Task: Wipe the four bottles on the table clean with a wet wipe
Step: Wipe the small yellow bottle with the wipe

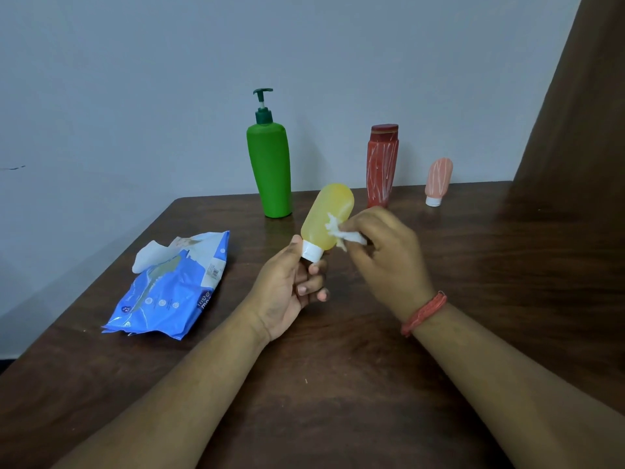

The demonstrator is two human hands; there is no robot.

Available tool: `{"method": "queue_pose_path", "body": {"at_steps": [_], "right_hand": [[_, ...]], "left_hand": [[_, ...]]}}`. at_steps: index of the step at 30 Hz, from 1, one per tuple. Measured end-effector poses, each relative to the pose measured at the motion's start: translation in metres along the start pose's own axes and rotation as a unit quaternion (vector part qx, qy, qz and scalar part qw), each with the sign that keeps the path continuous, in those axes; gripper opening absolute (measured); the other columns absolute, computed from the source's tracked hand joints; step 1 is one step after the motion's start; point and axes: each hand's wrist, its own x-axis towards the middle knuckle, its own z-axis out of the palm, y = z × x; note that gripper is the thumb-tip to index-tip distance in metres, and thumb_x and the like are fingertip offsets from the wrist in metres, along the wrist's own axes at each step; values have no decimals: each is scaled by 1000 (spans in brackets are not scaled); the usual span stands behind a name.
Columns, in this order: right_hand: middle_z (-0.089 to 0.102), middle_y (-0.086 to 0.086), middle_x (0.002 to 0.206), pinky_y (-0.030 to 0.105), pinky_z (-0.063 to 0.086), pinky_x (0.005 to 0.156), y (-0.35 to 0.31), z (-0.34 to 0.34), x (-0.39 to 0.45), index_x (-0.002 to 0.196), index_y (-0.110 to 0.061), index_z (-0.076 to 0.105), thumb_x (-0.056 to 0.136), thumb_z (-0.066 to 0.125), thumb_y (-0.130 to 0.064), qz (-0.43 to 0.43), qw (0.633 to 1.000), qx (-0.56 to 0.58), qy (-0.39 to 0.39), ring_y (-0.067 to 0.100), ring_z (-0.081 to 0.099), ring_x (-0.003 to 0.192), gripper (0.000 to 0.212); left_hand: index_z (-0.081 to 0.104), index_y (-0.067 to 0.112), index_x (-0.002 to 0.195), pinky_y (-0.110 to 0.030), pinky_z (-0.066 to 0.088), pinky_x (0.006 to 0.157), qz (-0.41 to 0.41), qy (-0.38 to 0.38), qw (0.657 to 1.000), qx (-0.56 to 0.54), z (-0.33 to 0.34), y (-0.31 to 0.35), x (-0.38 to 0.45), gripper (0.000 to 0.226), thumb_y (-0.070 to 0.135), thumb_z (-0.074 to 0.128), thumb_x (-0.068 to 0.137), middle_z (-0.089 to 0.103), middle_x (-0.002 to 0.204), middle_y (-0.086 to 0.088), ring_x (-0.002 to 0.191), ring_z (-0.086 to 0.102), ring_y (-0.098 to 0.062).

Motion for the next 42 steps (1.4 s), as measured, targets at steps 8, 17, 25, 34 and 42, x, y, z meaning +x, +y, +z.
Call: {"method": "queue_pose_path", "body": {"at_steps": [8,17,25,34,42], "right_hand": [[63,0,92,10,39,74,-3,4,-3,92,-7,72,84,72,2,-25,999,18,-36,4,54,83,12],[62,-1,89,8,37,68,5,-1,1,88,-8,70,85,71,1,44,998,-8,49,4,51,78,9],[71,10,90,32,58,70,10,-9,9,91,-21,68,93,67,-4,244,917,306,81,22,69,81,17],[68,11,82,34,54,63,3,7,-6,84,-11,63,87,73,-3,256,922,283,-68,15,63,72,13],[70,7,83,34,56,65,2,5,-5,84,-10,65,87,75,-6,267,919,284,-57,15,66,75,11]], "left_hand": [[57,10,113,-26,43,51,-8,12,1000,-10,0,0,0,43,42,29,107,40,66,2,45,26,-7],[46,3,133,-28,45,52,-24,-5,1000,10,0,-2,1,50,42,30,106,40,68,0,46,25,-8],[47,5,123,-30,49,56,-52,-32,998,35,-3,-3,1,44,43,32,106,40,71,0,49,28,-8],[54,10,117,-29,50,56,-53,0,999,1,-7,1,1,41,41,30,108,40,68,1,47,28,-7],[54,10,118,-29,51,58,-72,-11,997,-10,-7,2,3,41,42,31,107,40,70,1,47,28,-6]]}}
